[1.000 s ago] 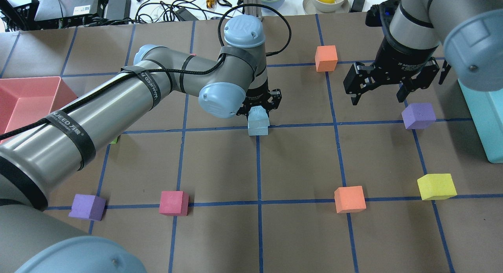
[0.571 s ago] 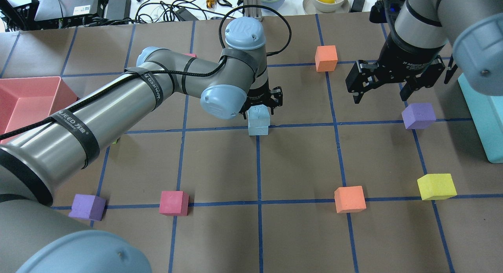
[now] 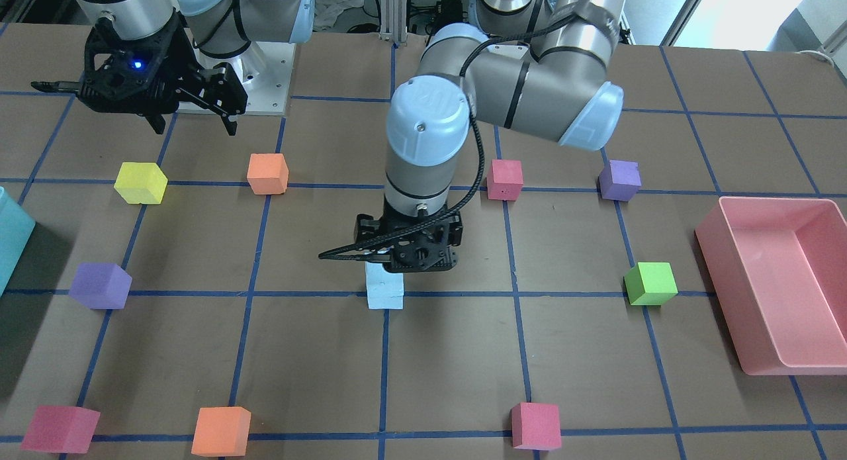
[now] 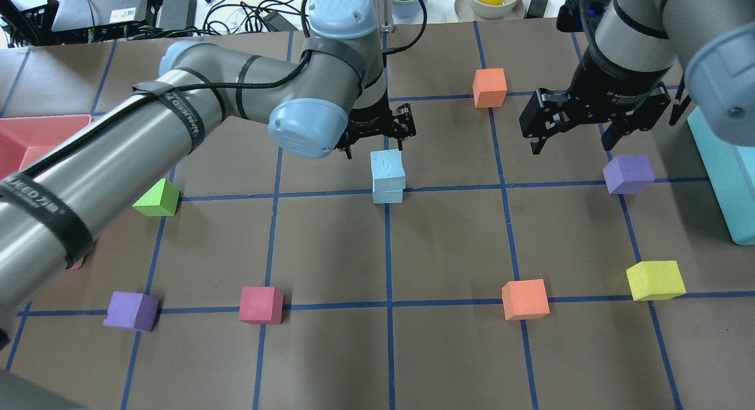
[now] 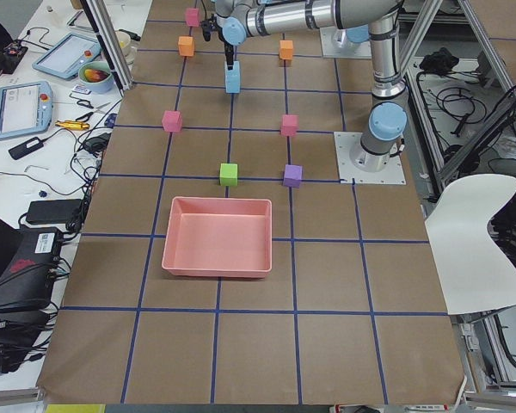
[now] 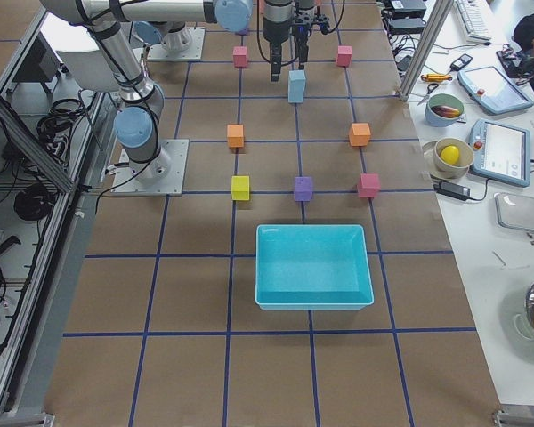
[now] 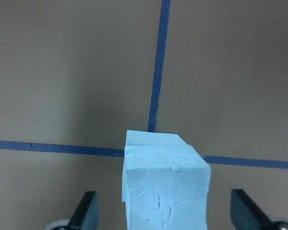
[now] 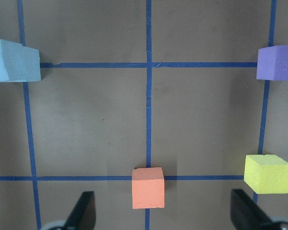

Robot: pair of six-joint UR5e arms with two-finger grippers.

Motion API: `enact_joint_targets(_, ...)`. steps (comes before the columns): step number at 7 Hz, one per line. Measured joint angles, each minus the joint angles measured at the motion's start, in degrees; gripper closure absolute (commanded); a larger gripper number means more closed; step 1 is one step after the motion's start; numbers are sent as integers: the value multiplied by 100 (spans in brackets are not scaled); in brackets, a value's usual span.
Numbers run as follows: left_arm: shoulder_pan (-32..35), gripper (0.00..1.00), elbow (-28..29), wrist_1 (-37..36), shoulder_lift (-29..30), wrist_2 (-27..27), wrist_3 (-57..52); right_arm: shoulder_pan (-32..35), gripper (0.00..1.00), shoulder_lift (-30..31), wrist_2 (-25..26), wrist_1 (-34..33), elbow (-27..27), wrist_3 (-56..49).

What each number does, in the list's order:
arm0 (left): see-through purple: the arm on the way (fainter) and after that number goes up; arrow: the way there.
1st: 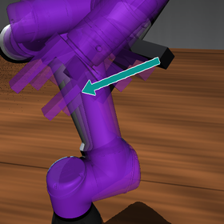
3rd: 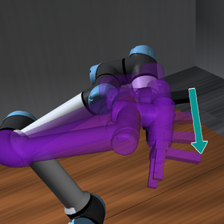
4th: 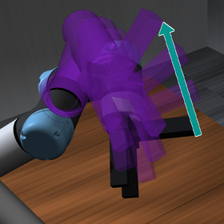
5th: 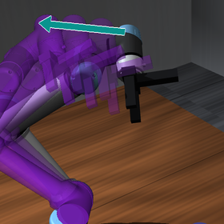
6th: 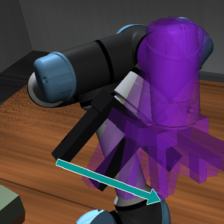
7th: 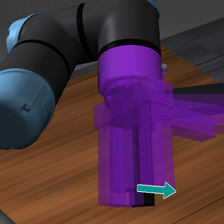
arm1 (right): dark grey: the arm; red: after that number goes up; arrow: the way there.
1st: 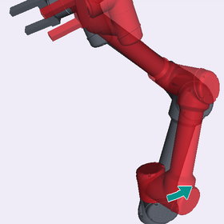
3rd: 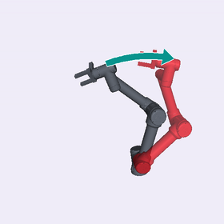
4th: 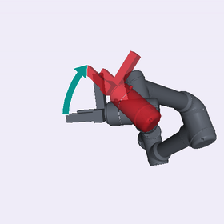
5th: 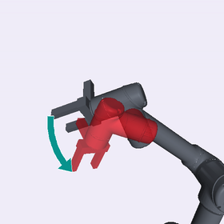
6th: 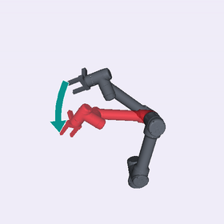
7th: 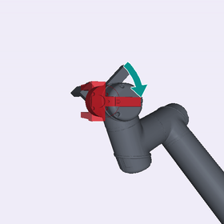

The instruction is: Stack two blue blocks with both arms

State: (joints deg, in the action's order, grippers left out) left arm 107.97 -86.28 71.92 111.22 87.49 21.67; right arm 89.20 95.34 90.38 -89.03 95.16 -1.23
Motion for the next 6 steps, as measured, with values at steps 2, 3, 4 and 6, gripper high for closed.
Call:
enact_joint_targets(2,-851,0,66,811,-733,139,-1466,-1,0,37,0,0,-5,0)
enact_joint_targets(3,-1240,0,72,1060,-1136,162,-1953,-1,0,42,-12,-2,-6,3)
enact_joint_targets(4,-1407,0,71,1319,-1538,186,-2162,1,0,43,-35,-5,-6,6)
enact_joint_targets(6,-1455,0,-31,1501,-1975,270,-2264,1,0,39,-52,-23,-5,9)
